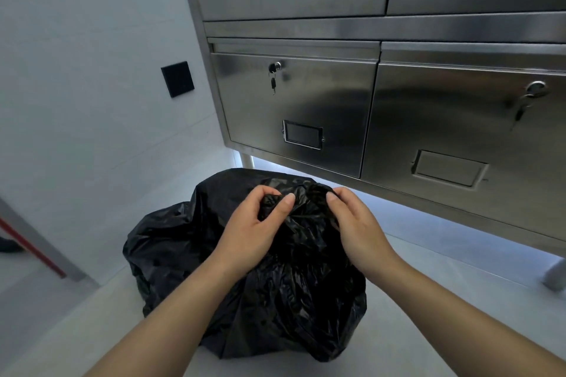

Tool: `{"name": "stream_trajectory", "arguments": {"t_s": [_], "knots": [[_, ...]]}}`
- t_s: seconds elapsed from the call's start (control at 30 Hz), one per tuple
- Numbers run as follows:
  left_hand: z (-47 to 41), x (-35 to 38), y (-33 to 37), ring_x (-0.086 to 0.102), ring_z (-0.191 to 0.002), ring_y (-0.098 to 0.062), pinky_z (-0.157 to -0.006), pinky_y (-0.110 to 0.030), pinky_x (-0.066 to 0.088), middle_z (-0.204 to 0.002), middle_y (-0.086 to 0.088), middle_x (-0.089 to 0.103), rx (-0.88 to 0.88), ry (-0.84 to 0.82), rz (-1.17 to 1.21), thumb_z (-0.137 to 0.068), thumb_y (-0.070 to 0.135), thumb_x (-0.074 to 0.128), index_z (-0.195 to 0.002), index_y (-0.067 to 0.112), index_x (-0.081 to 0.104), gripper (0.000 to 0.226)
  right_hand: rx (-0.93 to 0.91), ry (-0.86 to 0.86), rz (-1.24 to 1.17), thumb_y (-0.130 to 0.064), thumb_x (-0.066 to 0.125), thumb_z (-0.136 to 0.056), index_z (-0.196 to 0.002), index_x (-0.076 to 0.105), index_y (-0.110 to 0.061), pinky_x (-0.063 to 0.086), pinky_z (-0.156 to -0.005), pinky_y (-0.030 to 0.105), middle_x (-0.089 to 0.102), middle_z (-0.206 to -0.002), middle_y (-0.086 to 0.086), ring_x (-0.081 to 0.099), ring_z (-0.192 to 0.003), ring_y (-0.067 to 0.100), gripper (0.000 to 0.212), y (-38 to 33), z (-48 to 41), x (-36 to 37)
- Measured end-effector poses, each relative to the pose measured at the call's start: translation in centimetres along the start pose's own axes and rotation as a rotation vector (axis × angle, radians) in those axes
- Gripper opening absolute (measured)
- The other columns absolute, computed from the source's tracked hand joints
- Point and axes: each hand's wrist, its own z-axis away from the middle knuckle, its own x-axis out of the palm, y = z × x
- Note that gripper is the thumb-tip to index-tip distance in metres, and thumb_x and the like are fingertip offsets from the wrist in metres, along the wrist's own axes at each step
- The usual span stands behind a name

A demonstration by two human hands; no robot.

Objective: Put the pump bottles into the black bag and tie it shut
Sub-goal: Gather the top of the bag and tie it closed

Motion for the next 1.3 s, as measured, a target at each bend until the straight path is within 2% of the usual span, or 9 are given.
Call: {"name": "stream_trajectory", "arguments": {"t_s": [0.1,0.2,0.4,0.6,0.73,0.87,1.07,1.2,1.3], "knots": [[0.1,0.3,-0.5,0.06,-0.073,0.006,-0.064,-0.008,0.043,-0.075,0.022,0.064,-0.05,-0.052,0.062,-0.069,0.076,0.052,-0.088,0.044,0.053,0.037,0.073,-0.006,-0.062,-0.036,0.036,-0.088,-0.086,0.056,-0.022,0.045,-0.077,0.031,0.063,-0.084,-0.001,0.059,-0.083,0.013,0.025,0.0,0.1,0.0],[-0.2,0.3,-1.3,0.061,-0.088,-0.005,-0.078,-0.025,0.046,-0.084,0.015,0.065,-0.133,-0.083,0.15,-0.079,0.047,0.042,-0.096,0.045,0.052,0.02,0.084,-0.007,-0.048,-0.027,0.039,-0.095,-0.083,0.056,-0.025,0.044,-0.071,0.027,0.061,-0.075,-0.01,0.058,-0.076,0.006,0.021,0.3,0.0,0.3],[0.0,0.2,-2.1,0.058,-0.105,0.003,-0.092,-0.025,0.046,-0.106,0.021,0.063,0.008,-0.085,0.008,-0.093,0.03,0.051,-0.112,0.038,0.05,0.021,-0.02,-0.013,-0.044,-0.026,0.052,-0.094,-0.095,0.063,-0.026,0.053,-0.076,0.022,0.07,-0.089,-0.01,0.066,-0.086,0.006,0.011,0.6,0.0,0.5],[-0.3,0.6,-1.7,0.059,-0.096,0.006,-0.083,-0.01,0.043,-0.098,0.029,0.065,0.054,-0.05,-0.038,-0.086,0.025,0.064,-0.097,0.043,0.058,0.023,-0.033,-0.022,-0.044,-0.02,0.06,-0.089,-0.107,0.059,-0.032,0.051,-0.08,0.017,0.069,-0.099,-0.011,0.064,-0.095,0.001,0.021,1.0,0.1,1.1],[-0.2,0.5,-1.6,0.061,-0.104,0.001,-0.091,-0.02,0.047,-0.106,0.018,0.068,0.02,-0.165,0.023,-0.086,0.025,0.062,-0.107,0.037,0.062,0.023,0.008,-0.048,-0.068,-0.016,0.063,-0.087,-0.122,0.053,-0.027,0.05,-0.085,0.018,0.068,-0.105,-0.009,0.063,-0.1,0.0,0.038,1.5,0.1,1.2],[0.2,0.6,-1.2,0.065,-0.098,-0.003,-0.085,-0.024,0.05,-0.101,0.013,0.071,0.002,-0.181,0.062,-0.077,0.049,0.061,-0.102,0.038,0.065,0.028,-0.013,-0.081,0.033,-0.017,0.065,-0.086,-0.107,0.062,-0.027,0.05,-0.086,0.022,0.069,-0.101,-0.01,0.063,-0.097,0.001,0.024,1.6,0.1,0.9],[-0.3,0.5,-1.3,0.064,-0.093,-0.002,-0.087,-0.029,0.052,-0.096,0.012,0.07,0.058,0.004,-0.077,-0.086,0.022,0.064,-0.097,0.032,0.069,0.016,-0.124,-0.026,0.275,-0.031,0.071,-0.079,-0.086,0.061,-0.043,0.038,-0.076,0.005,0.06,-0.09,-0.018,0.054,-0.09,-0.004,0.017,1.3,-0.3,0.2],[-0.4,0.0,-1.7,0.063,-0.098,-0.001,-0.089,-0.025,0.05,-0.1,0.013,0.069,0.06,0.0,-0.103,-0.083,0.02,0.069,-0.101,0.035,0.069,0.024,-0.114,-0.034,0.254,-0.038,0.069,-0.078,-0.096,0.066,-0.041,0.038,-0.076,0.005,0.063,-0.098,-0.02,0.055,-0.095,-0.003,0.018,1.2,-0.4,-0.5],[-0.2,-0.2,-2.1,0.062,-0.097,0.003,-0.086,-0.015,0.048,-0.098,0.018,0.07,0.038,-0.036,-0.078,-0.079,0.019,0.073,-0.102,0.039,0.067,0.031,-0.067,-0.076,0.217,-0.035,0.067,-0.081,-0.107,0.066,-0.038,0.044,-0.084,0.015,0.066,-0.098,-0.02,0.059,-0.096,-0.002,0.025,1.2,-0.6,-0.2]]}}
